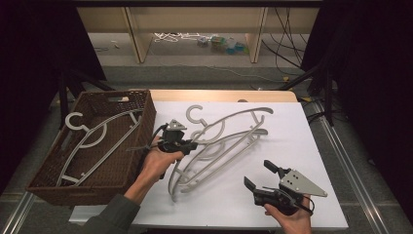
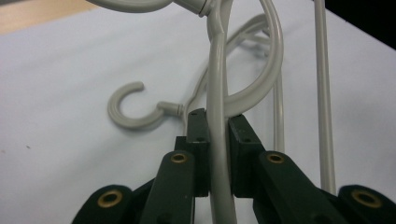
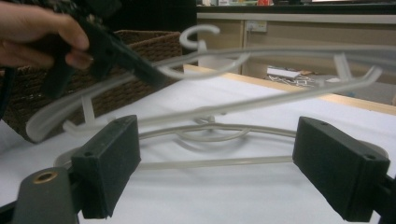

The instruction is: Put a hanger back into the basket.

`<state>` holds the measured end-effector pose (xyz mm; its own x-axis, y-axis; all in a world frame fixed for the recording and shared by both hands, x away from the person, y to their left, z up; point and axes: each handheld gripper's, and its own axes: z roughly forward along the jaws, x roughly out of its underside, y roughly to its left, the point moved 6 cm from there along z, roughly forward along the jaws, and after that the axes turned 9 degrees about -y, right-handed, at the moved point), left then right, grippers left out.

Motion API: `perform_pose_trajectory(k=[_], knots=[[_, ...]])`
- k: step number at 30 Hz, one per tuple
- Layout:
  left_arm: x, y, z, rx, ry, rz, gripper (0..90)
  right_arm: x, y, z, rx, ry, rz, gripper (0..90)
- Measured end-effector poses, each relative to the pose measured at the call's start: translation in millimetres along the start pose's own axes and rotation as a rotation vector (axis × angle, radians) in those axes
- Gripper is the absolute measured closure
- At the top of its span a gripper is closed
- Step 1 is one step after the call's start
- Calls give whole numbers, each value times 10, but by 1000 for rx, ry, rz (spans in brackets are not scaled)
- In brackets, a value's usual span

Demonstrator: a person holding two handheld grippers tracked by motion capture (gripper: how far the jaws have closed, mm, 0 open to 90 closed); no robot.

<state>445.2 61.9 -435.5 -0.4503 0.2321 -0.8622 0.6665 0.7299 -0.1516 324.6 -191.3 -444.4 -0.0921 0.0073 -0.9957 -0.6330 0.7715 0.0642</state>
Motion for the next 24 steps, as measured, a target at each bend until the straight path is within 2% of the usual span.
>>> perform_pose_trajectory(k=[2, 3, 5, 8, 10, 12, 13, 21, 23, 24], knots=[[-92, 8, -61, -4, -16, -4, 811, -5, 0, -5, -3, -1, 1, 159], [-134, 19, -96, -6, -23, -4, 811, -5, -9, -23, 12, 19, -8, 159], [-175, 30, -133, -8, -29, -5, 811, -5, -8, -21, 12, 17, -8, 159], [-327, 100, -293, -24, -53, 6, 811, -6, 0, -7, -5, -1, 3, 160], [-388, 137, -371, -29, -72, -5, 811, -4, 2, -4, -3, -1, 2, 160], [-421, 162, -415, -30, -78, -2, 811, 0, 0, 0, 0, -1, 1, 159], [-456, 200, -470, -44, -84, 9, 811, -1, -2, -3, 3, 0, 0, 159], [-582, 281, -645, -66, -111, -2, 811, -1, -5, -2, 8, 2, 0, 159], [-639, 301, -723, -67, -119, 10, 812, 6, -4, 2, 3, 2, 1, 159], [-660, 305, -744, -72, -134, -1, 811, 4, -7, -5, 6, 8, 0, 159]])
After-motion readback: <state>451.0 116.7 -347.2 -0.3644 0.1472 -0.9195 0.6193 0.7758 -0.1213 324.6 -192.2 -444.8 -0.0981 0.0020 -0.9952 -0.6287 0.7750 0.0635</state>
